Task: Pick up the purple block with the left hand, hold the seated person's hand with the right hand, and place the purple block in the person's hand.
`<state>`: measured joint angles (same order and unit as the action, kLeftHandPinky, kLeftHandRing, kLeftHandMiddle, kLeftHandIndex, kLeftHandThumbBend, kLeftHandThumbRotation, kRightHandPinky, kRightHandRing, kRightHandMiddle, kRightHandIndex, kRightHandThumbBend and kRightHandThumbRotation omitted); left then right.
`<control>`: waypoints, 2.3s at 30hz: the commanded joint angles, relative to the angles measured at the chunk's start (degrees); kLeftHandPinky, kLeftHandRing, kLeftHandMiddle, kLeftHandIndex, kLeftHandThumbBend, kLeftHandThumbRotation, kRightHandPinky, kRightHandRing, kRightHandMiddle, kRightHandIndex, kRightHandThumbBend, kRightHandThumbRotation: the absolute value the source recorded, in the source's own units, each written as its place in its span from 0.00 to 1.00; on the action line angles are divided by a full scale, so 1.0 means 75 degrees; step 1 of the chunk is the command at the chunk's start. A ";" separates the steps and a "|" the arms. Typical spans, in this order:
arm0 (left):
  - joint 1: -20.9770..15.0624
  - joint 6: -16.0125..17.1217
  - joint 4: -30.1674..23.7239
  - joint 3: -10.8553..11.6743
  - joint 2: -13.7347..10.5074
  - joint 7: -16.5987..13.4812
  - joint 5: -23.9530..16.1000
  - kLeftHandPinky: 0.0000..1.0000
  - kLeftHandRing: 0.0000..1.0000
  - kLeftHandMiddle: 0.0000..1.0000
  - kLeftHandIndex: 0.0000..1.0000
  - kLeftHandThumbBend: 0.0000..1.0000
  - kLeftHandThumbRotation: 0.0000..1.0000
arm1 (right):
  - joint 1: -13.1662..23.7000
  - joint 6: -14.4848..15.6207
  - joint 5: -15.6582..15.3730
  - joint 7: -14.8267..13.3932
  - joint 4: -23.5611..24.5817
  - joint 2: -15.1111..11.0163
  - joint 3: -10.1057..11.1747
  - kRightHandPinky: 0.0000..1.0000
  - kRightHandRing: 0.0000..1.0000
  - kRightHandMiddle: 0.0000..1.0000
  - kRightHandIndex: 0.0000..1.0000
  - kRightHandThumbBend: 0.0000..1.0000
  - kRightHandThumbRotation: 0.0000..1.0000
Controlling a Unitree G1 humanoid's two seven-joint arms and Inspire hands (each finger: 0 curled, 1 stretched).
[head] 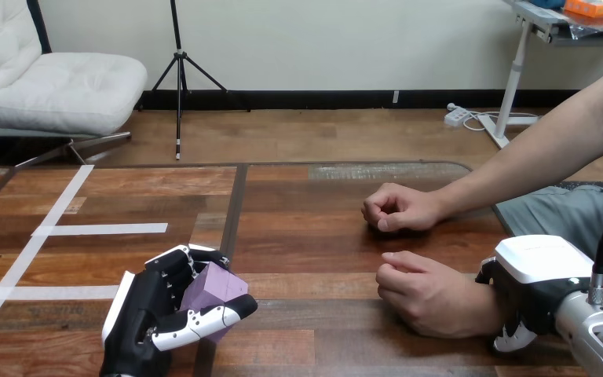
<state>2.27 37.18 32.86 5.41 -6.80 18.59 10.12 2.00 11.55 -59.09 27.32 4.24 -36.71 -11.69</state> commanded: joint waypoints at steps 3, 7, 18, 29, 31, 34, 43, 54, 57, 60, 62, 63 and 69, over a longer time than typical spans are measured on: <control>-0.0329 0.0105 -0.0439 0.0034 -0.0036 -0.0009 -0.0013 0.33 0.39 0.46 0.47 0.93 0.12 | -0.0056 -0.0066 0.0027 -0.0103 -0.0385 -0.0238 -0.0103 0.68 0.71 0.76 0.74 0.63 0.00; -0.0317 0.0073 -0.0459 0.0034 -0.0024 0.0039 0.0053 0.33 0.39 0.46 0.47 0.93 0.11 | -0.0047 -0.0063 0.0038 -0.0103 -0.0429 -0.0226 -0.0097 0.69 0.72 0.76 0.74 0.63 0.00; -0.0320 0.0166 -0.0411 0.0038 -0.0034 0.0061 0.0031 0.33 0.39 0.46 0.48 0.92 0.11 | 0.0016 0.0089 0.0047 -0.0039 -0.0487 -0.0140 -0.0083 0.59 0.68 0.74 0.74 0.61 0.00; -0.0324 0.0197 -0.0392 0.0045 -0.0019 0.0029 0.0011 0.33 0.39 0.46 0.48 0.92 0.11 | 0.0042 0.0080 0.0070 -0.0119 -0.0565 -0.0123 -0.0092 0.46 0.60 0.69 0.72 0.59 0.00; -0.0332 0.0198 -0.0383 0.0047 -0.0017 0.0042 0.0026 0.33 0.39 0.46 0.48 0.92 0.11 | 0.0073 0.0144 0.0114 -0.0013 -0.0578 -0.0089 -0.0083 0.45 0.59 0.69 0.71 0.59 0.00; -0.0334 0.0188 -0.0383 0.0052 -0.0014 0.0068 0.0061 0.33 0.39 0.46 0.48 0.92 0.11 | 0.0102 0.0196 0.0111 0.0051 -0.0604 -0.0075 -0.0100 0.42 0.57 0.68 0.72 0.60 0.00; -0.0336 0.0242 -0.0359 0.0057 -0.0030 0.0080 0.0050 0.33 0.39 0.46 0.48 0.92 0.11 | 0.0165 0.0173 0.0190 -0.0018 -0.0775 -0.0060 -0.0134 0.35 0.49 0.60 0.71 0.64 0.00; -0.0359 0.0234 -0.0315 0.0082 -0.0029 0.0089 0.0064 0.33 0.39 0.46 0.48 0.92 0.12 | 0.0338 0.0204 0.0119 0.0085 -0.1026 -0.0074 -0.0273 0.35 0.46 0.56 0.70 0.66 0.00; -0.0357 0.0230 -0.0320 0.0081 -0.0029 0.0084 0.0057 0.33 0.39 0.46 0.48 0.92 0.12 | 0.0369 0.0189 0.0138 0.0068 -0.1076 -0.0081 -0.0288 0.36 0.46 0.56 0.69 0.66 0.00; -0.0352 0.0188 -0.0343 0.0078 -0.0022 0.0087 0.0072 0.34 0.39 0.46 0.48 0.92 0.11 | 0.0379 0.0136 0.0184 0.0006 -0.1107 -0.0095 -0.0282 0.37 0.48 0.57 0.69 0.67 0.00; -0.0354 0.0168 -0.0353 0.0076 -0.0017 0.0088 0.0081 0.34 0.39 0.46 0.48 0.92 0.11 | 0.0376 0.0088 0.0214 -0.0057 -0.1122 -0.0110 -0.0276 0.38 0.48 0.58 0.68 0.67 0.00; -0.0347 0.0128 -0.0386 0.0069 -0.0009 0.0090 0.0094 0.33 0.39 0.46 0.48 0.92 0.11 | 0.0376 0.0080 0.0235 -0.0100 -0.1140 -0.0103 -0.0266 0.38 0.49 0.58 0.68 0.67 0.00; -0.0326 0.0032 -0.0541 0.0015 -0.0007 0.0033 0.0018 0.33 0.39 0.46 0.47 0.92 0.11 | 0.0424 0.0153 0.0301 -0.0122 -0.1202 -0.0065 -0.0269 0.42 0.52 0.60 0.66 0.67 0.00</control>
<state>2.28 37.14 32.69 5.46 -6.80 19.11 10.45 5.05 11.86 -57.66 26.02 -0.83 -36.70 -12.77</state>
